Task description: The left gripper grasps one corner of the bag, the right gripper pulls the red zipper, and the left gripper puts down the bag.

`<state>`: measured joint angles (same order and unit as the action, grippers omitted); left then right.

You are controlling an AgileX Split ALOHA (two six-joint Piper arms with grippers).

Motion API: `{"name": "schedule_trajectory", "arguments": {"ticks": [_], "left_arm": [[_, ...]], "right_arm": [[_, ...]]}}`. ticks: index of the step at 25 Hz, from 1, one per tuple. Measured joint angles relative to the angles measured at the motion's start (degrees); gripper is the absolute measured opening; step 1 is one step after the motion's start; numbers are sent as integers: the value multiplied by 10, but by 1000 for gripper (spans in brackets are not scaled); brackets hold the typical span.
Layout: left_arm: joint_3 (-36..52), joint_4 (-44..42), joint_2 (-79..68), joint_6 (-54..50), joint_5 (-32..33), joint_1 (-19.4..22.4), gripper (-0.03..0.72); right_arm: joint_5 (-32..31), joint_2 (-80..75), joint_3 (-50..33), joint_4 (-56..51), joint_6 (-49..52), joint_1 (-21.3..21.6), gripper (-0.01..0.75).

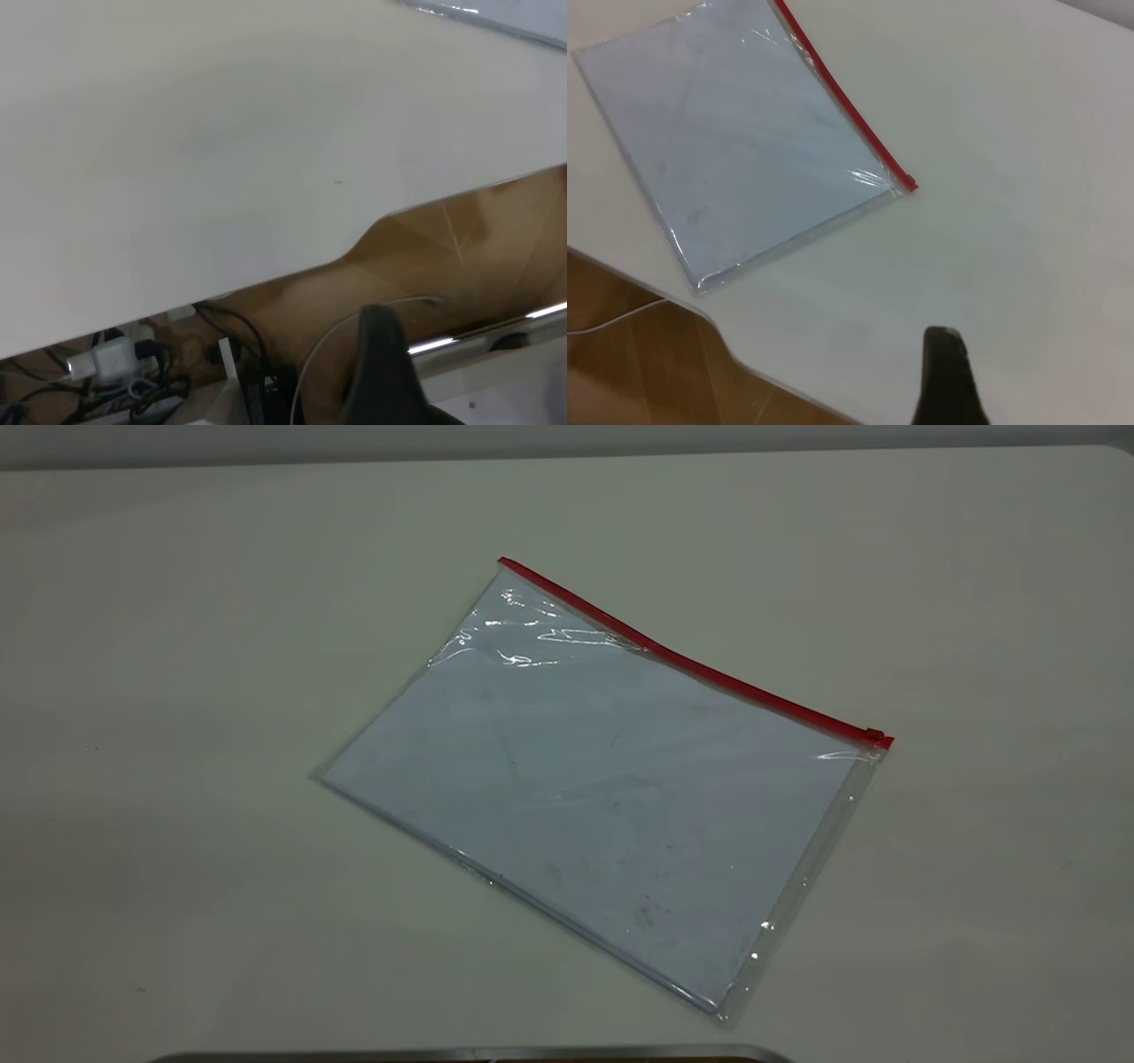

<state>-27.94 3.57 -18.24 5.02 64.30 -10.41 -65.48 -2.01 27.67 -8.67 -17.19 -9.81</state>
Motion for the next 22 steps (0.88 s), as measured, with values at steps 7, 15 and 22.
{"name": "schedule_trajectory", "arguments": {"ticks": [7,15,22], "left_arm": [[0,0,13,0,-1,15,577],[0,0,113,-1,0,97,577],[0,0,190,-1,4,97,577]], "right_arm": [[0,0,0,1,0,0,519],[0,0,0,1,0,0,477],[0,0,0,1,0,0,438]]}}
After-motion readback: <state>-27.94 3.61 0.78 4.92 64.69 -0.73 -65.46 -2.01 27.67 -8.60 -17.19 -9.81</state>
